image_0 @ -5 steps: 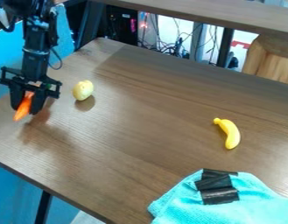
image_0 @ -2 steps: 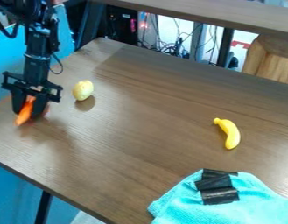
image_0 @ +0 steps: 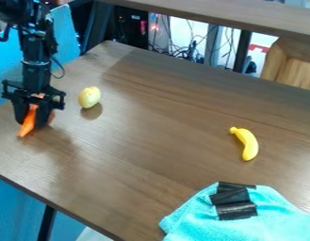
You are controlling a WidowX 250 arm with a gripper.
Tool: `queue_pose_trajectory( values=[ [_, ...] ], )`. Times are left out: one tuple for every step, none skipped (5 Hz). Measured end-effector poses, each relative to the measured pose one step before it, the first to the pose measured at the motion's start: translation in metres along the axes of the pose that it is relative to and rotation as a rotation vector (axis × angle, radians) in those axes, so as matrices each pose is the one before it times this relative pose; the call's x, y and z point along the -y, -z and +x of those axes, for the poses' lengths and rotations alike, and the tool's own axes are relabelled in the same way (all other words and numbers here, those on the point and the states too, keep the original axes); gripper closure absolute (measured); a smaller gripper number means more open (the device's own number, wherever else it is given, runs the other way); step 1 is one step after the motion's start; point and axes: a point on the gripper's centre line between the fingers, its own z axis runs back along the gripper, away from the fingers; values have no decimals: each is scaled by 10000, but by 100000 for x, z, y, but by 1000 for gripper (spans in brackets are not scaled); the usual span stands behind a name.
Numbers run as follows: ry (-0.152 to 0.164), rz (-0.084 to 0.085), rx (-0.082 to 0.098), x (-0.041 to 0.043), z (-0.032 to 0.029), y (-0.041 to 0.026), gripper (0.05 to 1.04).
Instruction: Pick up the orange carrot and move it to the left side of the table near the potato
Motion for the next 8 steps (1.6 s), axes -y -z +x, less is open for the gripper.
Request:
queue_pose_trajectory(
  values=[
    [49,175,8,-220,16,-13,548],
    [-60,111,-14,-224,-5,66,286],
    [-99,-200,255,29,-65,-42,122],
    [57,-244,380,451,-107,-141,112],
    [232,-585,290,890,-375,-209,102],
    [86,-218,37,295,35,36,94],
    [6,-144,206,188,120,-710,94],
    [-132,37,91,-23,23,-439,94]
  ],
)
